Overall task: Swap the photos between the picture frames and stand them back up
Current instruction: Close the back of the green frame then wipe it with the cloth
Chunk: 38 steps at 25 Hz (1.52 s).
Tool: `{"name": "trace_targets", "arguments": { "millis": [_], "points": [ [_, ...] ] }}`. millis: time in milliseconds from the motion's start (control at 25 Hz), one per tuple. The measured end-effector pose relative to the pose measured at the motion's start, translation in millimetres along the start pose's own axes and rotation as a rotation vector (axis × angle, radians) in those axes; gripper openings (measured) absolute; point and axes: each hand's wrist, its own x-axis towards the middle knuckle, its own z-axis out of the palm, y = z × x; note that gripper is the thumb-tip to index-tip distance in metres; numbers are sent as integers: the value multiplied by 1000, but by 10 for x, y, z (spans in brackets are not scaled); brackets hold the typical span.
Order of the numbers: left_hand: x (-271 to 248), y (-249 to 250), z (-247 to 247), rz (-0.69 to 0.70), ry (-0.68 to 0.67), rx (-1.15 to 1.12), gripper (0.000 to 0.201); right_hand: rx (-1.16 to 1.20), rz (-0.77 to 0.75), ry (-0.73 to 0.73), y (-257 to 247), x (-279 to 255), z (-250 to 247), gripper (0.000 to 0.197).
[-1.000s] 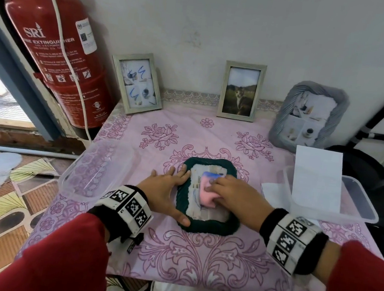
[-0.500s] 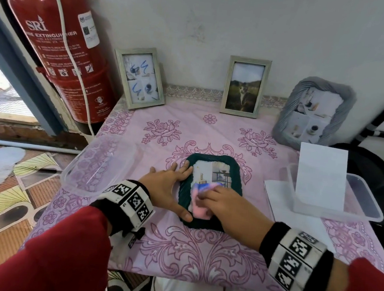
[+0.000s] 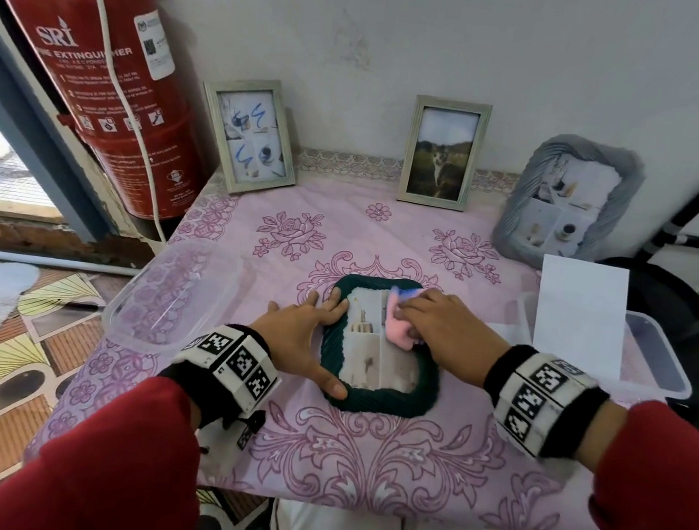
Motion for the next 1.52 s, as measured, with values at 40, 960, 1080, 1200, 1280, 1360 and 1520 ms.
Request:
{"name": "trace_targets", "arguments": {
  "millis": [40,960,1080,1200,1280,1360,1520],
  "points": [
    [4,-1,2,0,-3,1,124,18,19,-17,-11,76,-17,50],
    [-19,52,-25,-19,-26,13,123,-12,-26,-1,-165,-15,-10,56],
    [-28,61,-34,-23,-31,28,122,18,15,6,-217,113,-4,56],
    [-36,67,-34,-24,-29,31,123,74,-16,28,-316,6,26,54],
    [-38,77,-41,-27,-30,30,124,172,-50,65,-434,-156,73,50],
    [-32,75,-46,-29,-29,29,124,264,-91,81,-556,-322,140,51],
    [-63,78,-30,-26,-32,17,123,214,-125,76,-628,-503,224,56]
  ]
}}
